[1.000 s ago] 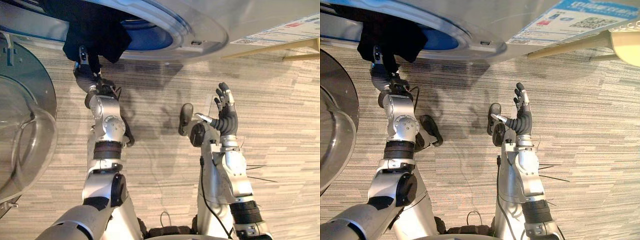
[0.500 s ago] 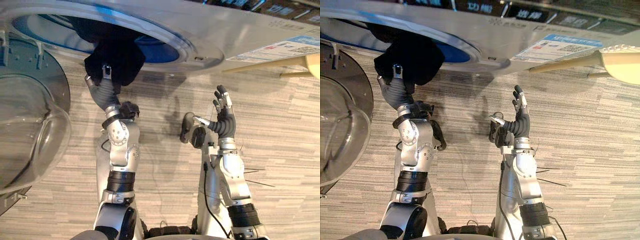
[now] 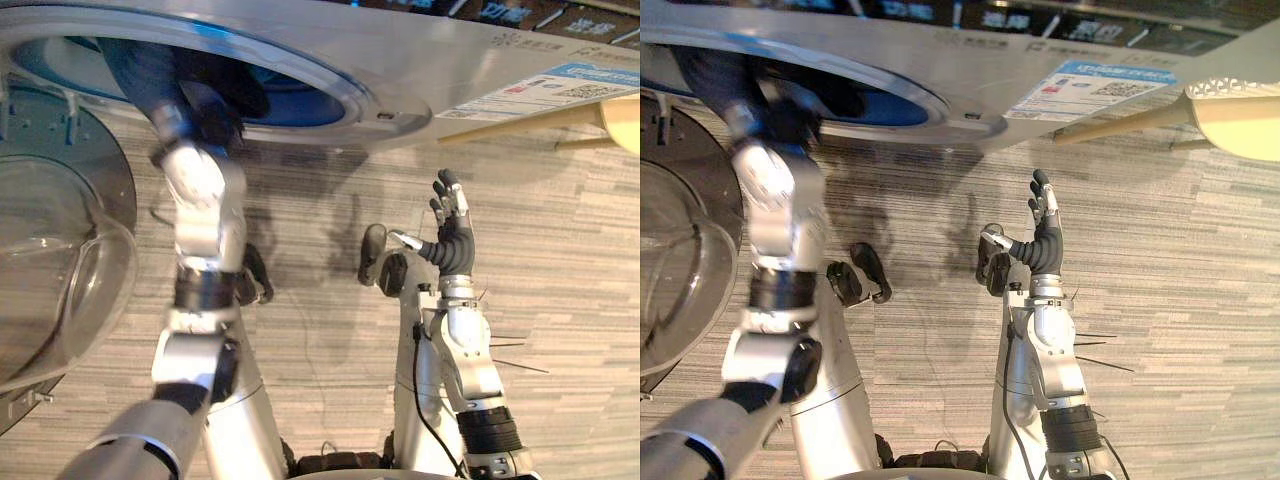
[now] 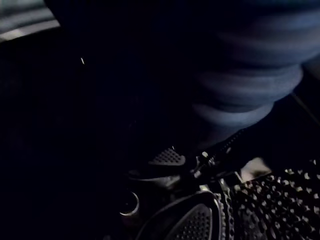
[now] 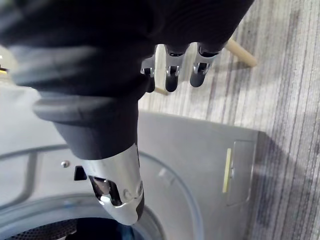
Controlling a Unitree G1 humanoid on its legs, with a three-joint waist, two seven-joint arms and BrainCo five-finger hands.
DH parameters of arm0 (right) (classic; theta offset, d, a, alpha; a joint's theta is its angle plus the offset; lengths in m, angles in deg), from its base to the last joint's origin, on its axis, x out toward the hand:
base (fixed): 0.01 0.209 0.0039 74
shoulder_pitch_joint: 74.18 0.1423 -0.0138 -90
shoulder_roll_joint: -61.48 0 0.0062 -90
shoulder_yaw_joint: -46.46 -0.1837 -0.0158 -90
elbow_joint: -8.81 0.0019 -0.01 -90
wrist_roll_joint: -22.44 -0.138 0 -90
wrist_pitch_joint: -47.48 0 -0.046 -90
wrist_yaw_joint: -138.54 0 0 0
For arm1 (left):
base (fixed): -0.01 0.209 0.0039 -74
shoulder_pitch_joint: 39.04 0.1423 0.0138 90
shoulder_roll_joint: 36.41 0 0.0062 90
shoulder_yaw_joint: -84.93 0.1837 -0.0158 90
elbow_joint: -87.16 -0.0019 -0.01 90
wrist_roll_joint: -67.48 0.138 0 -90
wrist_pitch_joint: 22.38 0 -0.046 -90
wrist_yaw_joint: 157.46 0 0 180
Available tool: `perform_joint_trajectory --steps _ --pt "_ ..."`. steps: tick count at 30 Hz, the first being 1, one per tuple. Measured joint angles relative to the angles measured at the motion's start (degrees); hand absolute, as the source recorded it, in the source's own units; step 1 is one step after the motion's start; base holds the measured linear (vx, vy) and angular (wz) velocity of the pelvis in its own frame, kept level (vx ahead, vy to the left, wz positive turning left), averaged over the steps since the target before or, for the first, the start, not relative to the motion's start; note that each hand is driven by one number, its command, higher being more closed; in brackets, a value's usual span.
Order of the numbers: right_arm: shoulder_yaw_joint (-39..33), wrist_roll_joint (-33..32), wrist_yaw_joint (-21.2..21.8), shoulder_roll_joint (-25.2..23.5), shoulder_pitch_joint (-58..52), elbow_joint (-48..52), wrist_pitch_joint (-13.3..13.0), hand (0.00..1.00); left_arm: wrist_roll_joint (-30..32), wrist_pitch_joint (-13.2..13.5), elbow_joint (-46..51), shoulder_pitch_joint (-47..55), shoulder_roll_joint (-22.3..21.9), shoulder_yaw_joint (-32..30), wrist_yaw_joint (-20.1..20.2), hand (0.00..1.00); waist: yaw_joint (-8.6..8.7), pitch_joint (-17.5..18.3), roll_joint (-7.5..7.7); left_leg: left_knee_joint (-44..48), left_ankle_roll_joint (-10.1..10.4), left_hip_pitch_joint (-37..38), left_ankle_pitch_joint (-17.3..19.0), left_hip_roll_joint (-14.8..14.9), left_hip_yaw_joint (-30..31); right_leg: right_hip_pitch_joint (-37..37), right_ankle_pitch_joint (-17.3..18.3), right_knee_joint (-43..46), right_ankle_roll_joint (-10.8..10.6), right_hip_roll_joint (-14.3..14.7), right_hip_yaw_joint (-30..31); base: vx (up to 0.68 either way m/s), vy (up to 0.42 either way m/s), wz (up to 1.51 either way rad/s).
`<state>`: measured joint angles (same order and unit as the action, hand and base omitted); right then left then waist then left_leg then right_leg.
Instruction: Pick up the laundry basket with both hands and put the clothes into the washing machine.
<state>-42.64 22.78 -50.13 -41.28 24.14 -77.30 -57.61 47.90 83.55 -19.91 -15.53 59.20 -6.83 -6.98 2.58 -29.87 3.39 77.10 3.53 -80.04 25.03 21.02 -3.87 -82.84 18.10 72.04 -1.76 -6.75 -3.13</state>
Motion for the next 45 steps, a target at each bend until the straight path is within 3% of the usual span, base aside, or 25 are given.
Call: perform_joint_trajectory --steps 3,8,9,14,16,18,20,24,28,35,38,41,45 --pt "-1.05 -1.77 1.19 1.30 0.66 0.10 -0.08 0.00 0.04 -2.00 -4.56 -8.94 4.87 3.40 1.66 1.00 0.49 0.00 0.01 0.65 -0.47 -0.79 0.30 1.09 -0.92 -1.25 -0.87 -0.61 -0.36 1.01 0.48 0.00 0.015 -0.27" --pt "-1.25 -2.53 1.47 2.05 0.74 2.04 -0.33 0.00 0.20 -1.97 -5.05 -16.69 8.61 7.51 1.64 1.00 2.05 0.00 0.01 2.31 -1.44 -3.20 1.21 2.37 -1.49 -3.60 -2.53 -1.25 -1.22 2.29 1.27 -0.03 0.041 -0.27" --pt "-1.22 -2.54 1.48 2.04 0.54 2.02 -0.32 0.00 1.24 -1.92 -5.05 -16.93 8.60 8.06 0.93 0.00 2.32 0.00 0.01 2.98 -1.88 -3.65 1.51 2.92 -1.82 -4.17 -2.80 -1.23 -1.37 2.59 1.56 -0.03 0.031 -0.18" --pt "-0.90 -2.51 1.50 1.83 0.38 2.03 -0.32 0.00 5.27 -2.37 -6.06 -16.90 8.45 9.12 -0.64 0.00 2.86 -0.01 0.03 3.67 -2.21 -4.58 1.71 2.97 -2.03 -5.01 -3.17 -1.08 -1.72 2.52 1.84 -0.01 0.015 -0.05" --pt "-0.93 -2.53 1.66 1.82 0.35 2.03 -0.33 0.00 10.92 -4.42 -6.49 -16.91 8.95 10.42 0.15 0.00 2.78 -0.01 0.04 3.80 -2.25 -4.59 1.73 2.88 -2.01 -5.01 -3.14 -0.77 -1.74 2.35 1.85 -0.01 0.009 0.06" --pt "-1.10 -2.57 2.90 1.83 0.36 2.04 -0.39 0.00 20.56 -6.86 -8.90 -16.92 9.38 12.66 2.87 0.00 2.74 -0.01 0.04 3.90 -2.27 -4.59 1.74 2.75 -1.97 -5.01 -3.02 -0.41 -1.72 2.05 1.75 -0.01 0.005 0.09" --pt "-1.36 -3.61 5.10 1.62 0.36 2.07 -0.68 0.00 32.55 -11.03 -13.88 -16.91 8.25 14.95 8.21 0.00 2.72 -0.02 0.04 4.02 -2.27 -4.82 1.74 2.64 -1.81 -5.09 -2.91 -0.16 -1.65 1.85 1.62 -0.02 0.005 0.06" --pt "-2.71 -6.59 7.91 1.52 0.34 2.25 -0.72 0.00 42.07 -16.27 -19.90 -16.52 3.14 14.69 15.79 0.00 2.90 -0.02 0.05 5.07 -2.28 -5.90 1.76 2.07 -0.78 -5.63 -2.35 1.15 -1.63 1.42 1.57 -0.01 0.008 0.05" --pt "-3.32 -7.82 8.54 1.33 0.30 2.68 -0.72 0.00 41.52 -16.79 -17.79 -14.60 1.00 11.66 17.07 0.00 2.87 -0.02 0.06 5.64 -2.29 -5.91 1.77 1.48 -0.38 -5.58 -1.39 2.73 -1.50 0.54 1.46 0.00 -0.002 0.17" --pt "-3.34 -7.40 7.41 -1.03 -0.65 4.34 -0.71 0.00 36.70 -16.57 3.66 4.18 0.02 3.25 13.41 0.00 2.26 0.00 0.05 5.94 -1.67 -2.17 2.07 0.66 1.42 -1.02 0.79 4.45 -0.88 -0.43 0.14 -0.01 -0.026 0.16" --pt "-3.36 -5.85 7.29 -1.59 -2.42 4.51 -0.53 0.00 35.83 -16.33 13.34 18.18 -3.37 -1.50 12.47 0.00 1.12 0.66 -0.08 2.27 -0.71 2.62 1.54 -0.21 1.04 3.61 1.40 2.04 -0.65 -1.08 -0.55 0.00 -0.069 0.20" --pt "-3.42 -4.02 6.70 -2.12 -4.17 4.52 -0.13 0.00 35.48 -15.37 17.96 31.47 -9.18 -5.30 11.77 0.00 0.30 5.31 -0.11 -2.06 0.53 5.09 0.51 -1.16 0.75 5.82 1.35 -0.99 -0.08 -1.39 -1.36 0.04 -0.078 0.15" --pt "-3.73 -2.41 6.06 -2.20 -4.40 4.47 0.13 0.00 35.19 -14.38 20.87 44.78 -14.29 -6.09 12.20 0.00 -0.70 5.70 -0.27 -7.08 1.85 11.97 -0.58 -1.73 0.51 12.61 1.65 -4.71 0.43 -1.46 -2.60 0.07 -0.085 0.15"
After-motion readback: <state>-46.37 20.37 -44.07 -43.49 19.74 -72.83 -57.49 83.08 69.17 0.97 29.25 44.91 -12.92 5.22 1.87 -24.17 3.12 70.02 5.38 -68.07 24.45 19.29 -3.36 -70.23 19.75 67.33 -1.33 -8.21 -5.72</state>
